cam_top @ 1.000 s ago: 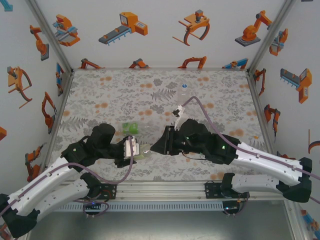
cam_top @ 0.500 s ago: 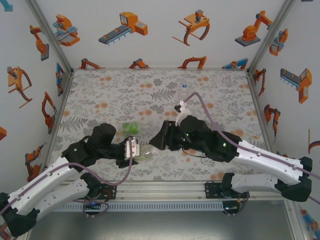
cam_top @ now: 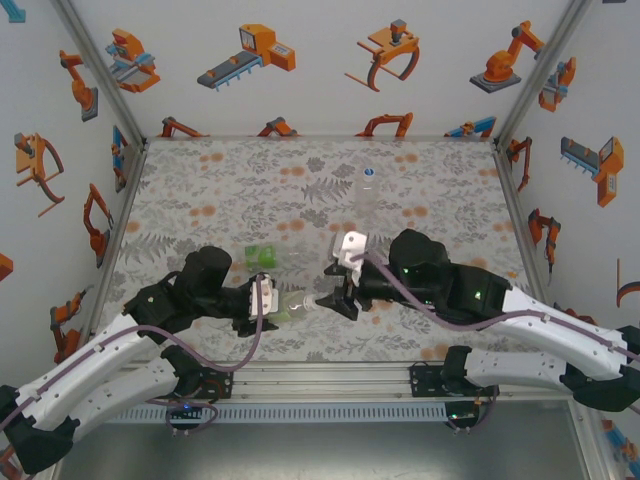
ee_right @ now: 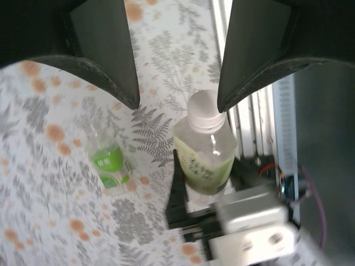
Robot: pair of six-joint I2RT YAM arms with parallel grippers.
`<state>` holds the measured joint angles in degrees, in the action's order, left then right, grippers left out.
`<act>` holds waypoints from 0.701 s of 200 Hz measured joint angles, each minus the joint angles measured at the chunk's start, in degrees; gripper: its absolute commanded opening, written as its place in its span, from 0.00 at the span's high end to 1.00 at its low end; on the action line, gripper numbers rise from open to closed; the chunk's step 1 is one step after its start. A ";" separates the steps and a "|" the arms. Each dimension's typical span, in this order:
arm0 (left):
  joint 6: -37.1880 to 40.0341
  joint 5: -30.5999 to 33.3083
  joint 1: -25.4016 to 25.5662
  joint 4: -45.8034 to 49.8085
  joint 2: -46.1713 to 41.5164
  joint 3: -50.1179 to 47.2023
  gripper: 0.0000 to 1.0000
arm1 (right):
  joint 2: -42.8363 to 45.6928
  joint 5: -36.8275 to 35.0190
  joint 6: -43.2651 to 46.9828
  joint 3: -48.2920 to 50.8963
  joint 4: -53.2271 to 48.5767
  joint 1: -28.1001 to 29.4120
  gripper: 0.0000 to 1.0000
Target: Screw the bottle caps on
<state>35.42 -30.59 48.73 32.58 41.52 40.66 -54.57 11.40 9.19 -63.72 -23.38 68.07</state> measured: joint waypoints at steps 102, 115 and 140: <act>0.15 -0.96 0.00 -0.02 -0.42 0.00 1.00 | -4.35 12.07 21.79 -1.95 -2.82 0.00 0.58; 0.15 -0.94 0.00 -0.04 -0.44 0.00 1.00 | -4.33 12.41 21.97 -1.60 -2.47 0.00 0.59; 0.17 -0.98 0.00 -0.02 -0.46 0.00 1.00 | -3.80 12.57 21.94 0.26 -1.31 0.00 0.60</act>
<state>35.59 -31.57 48.73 32.56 41.06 40.66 -58.37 23.97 31.14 -63.46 -24.69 68.07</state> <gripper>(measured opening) 0.569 0.410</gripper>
